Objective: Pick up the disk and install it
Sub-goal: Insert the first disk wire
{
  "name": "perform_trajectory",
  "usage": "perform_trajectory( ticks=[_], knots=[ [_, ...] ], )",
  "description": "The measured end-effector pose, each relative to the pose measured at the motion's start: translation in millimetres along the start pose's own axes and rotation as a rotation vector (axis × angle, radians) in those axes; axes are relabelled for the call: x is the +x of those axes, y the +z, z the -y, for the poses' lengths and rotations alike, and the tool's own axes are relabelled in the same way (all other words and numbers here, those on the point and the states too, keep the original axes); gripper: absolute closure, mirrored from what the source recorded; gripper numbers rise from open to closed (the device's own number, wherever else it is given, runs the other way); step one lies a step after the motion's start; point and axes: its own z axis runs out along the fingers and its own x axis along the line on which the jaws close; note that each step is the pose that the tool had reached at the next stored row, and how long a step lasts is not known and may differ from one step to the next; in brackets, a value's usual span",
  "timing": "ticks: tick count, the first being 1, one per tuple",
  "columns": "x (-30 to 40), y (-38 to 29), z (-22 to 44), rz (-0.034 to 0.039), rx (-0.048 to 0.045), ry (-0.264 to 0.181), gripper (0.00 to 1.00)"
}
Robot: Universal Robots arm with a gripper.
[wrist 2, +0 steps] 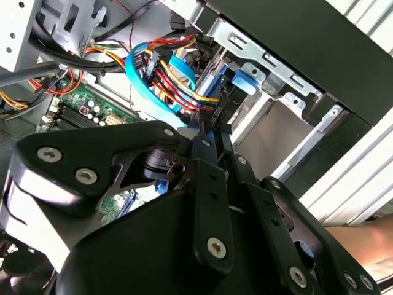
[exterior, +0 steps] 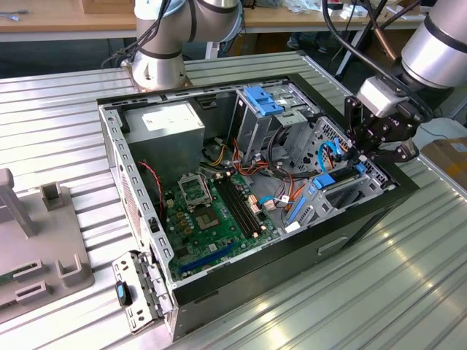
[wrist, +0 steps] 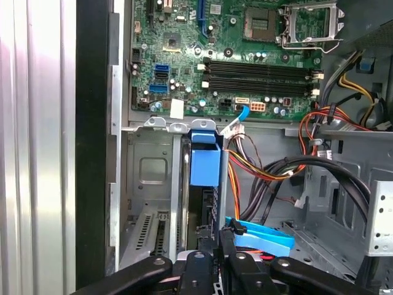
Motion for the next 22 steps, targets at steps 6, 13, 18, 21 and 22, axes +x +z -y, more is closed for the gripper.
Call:
perform_trajectory(
  ticks=[6, 13, 18, 21, 22],
  knots=[
    [0.6, 9.1, -3.1, 0.0000, 0.0000, 0.000, 0.83],
    [0.7, 9.3, -2.2, 0.0000, 0.0000, 0.001, 0.83],
    [1.0, 9.7, -2.1, 0.0000, 0.0002, 0.003, 0.83],
    [1.1, 10.2, -2.1, -0.0013, 0.0012, 0.018, 0.83],
    [1.1, 10.3, -2.1, -0.0013, 0.0012, 0.018, 0.83]
  ],
)
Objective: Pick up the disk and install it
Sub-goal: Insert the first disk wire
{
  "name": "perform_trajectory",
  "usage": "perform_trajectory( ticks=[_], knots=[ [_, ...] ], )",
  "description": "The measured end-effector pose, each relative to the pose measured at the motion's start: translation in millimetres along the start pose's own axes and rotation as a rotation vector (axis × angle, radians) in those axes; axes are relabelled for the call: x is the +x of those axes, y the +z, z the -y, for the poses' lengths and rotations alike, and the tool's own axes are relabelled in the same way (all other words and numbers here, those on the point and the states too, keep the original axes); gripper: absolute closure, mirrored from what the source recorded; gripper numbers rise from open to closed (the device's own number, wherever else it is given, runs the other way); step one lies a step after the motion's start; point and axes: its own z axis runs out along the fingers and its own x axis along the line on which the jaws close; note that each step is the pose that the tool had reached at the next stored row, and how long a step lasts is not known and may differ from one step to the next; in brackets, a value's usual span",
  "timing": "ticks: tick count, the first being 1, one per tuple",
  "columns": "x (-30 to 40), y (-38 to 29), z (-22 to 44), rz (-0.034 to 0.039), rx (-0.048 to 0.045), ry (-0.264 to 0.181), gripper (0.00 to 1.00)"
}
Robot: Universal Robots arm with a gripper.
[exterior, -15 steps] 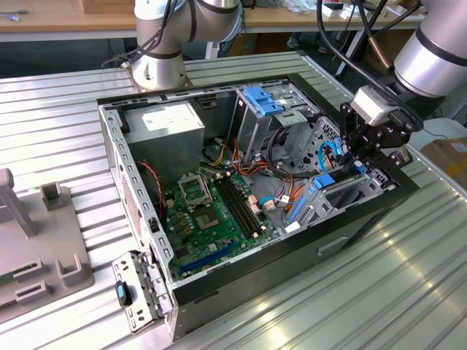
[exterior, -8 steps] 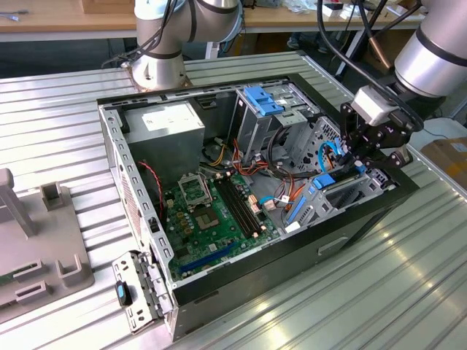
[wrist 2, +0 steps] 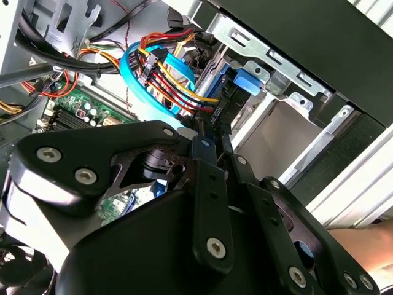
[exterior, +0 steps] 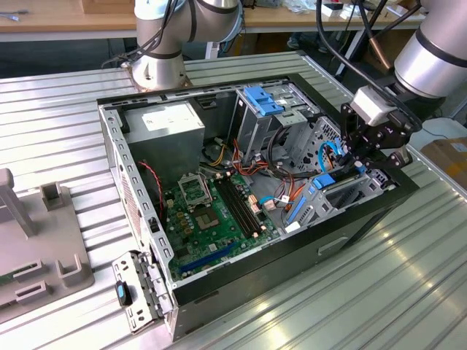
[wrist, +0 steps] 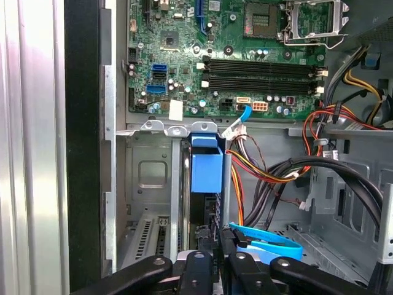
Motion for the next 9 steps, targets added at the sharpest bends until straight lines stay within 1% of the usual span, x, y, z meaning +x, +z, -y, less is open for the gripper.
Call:
perform_trajectory(
  ticks=[9],
  knots=[
    [0.1, 1.8, -0.5, 0.0000, 0.0000, 0.000, 0.83]
  ],
)
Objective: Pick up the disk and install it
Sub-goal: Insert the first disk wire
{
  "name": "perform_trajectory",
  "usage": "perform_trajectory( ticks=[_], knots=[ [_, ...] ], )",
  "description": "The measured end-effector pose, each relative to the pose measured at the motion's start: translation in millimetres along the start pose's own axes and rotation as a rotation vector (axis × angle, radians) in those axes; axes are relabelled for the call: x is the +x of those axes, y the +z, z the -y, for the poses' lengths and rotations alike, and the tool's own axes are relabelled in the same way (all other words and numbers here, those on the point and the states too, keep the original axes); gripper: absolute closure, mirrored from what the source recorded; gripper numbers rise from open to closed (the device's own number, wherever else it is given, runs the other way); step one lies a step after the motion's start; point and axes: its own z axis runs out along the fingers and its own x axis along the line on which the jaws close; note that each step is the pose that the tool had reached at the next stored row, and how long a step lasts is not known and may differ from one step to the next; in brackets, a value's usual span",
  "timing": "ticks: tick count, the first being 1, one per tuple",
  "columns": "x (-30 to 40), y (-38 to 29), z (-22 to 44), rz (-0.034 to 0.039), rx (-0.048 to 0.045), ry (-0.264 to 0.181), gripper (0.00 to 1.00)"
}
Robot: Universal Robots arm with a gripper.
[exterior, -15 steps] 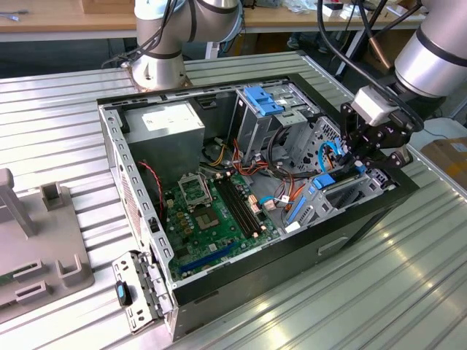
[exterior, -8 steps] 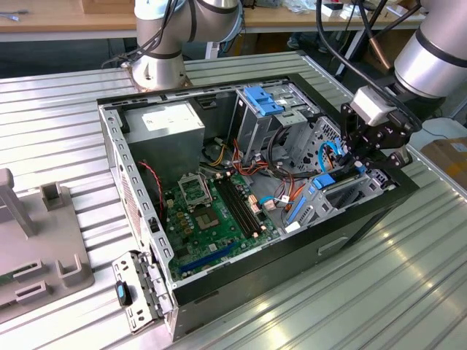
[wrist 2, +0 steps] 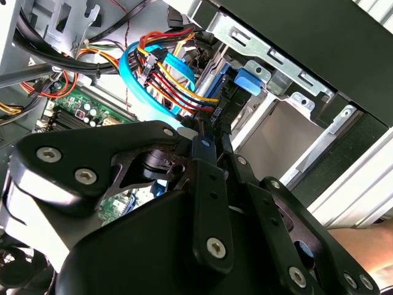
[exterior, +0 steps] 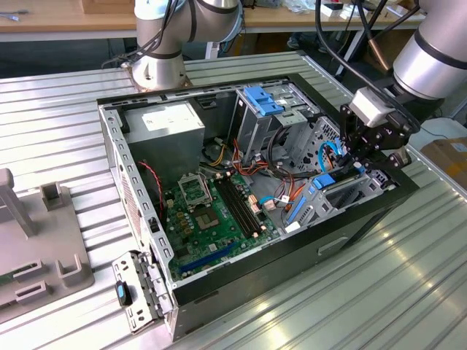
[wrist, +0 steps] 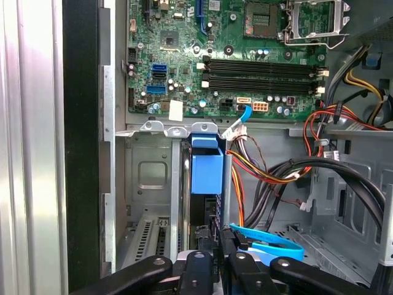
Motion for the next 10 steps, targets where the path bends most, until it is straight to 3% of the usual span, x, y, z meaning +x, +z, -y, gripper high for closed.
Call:
perform_trajectory(
  ticks=[10],
  knots=[
    [0.1, 1.0, -0.1, 0.0001, 0.0000, 0.000, 0.83]
  ],
)
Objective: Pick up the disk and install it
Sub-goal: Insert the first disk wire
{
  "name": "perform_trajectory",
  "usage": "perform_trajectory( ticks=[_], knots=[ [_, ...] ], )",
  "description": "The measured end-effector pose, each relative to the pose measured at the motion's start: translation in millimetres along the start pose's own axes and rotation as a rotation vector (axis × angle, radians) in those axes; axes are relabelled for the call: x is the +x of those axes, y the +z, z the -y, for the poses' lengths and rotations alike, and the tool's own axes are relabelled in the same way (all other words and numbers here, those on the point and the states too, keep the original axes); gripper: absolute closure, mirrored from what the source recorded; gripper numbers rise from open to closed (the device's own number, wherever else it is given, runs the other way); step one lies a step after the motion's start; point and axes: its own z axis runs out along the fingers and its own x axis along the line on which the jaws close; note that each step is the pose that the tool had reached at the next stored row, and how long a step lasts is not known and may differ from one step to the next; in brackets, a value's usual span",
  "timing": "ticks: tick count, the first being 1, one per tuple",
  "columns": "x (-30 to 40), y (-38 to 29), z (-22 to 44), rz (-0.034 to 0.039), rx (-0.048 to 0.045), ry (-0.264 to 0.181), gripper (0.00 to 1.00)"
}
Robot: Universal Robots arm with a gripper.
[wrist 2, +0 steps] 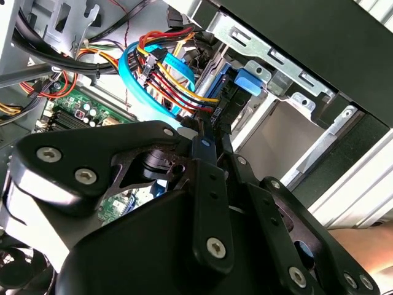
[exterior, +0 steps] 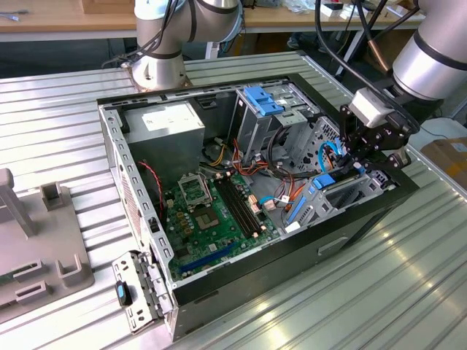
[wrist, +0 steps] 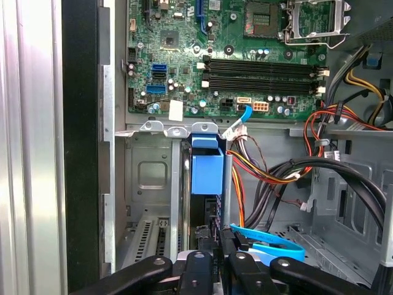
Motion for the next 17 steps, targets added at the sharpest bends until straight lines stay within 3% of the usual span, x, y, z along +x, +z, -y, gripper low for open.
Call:
perform_trajectory(
  ticks=[17],
  knots=[
    [0.1, 1.9, -0.1, -0.0002, 0.0000, 0.000, 0.83]
  ],
)
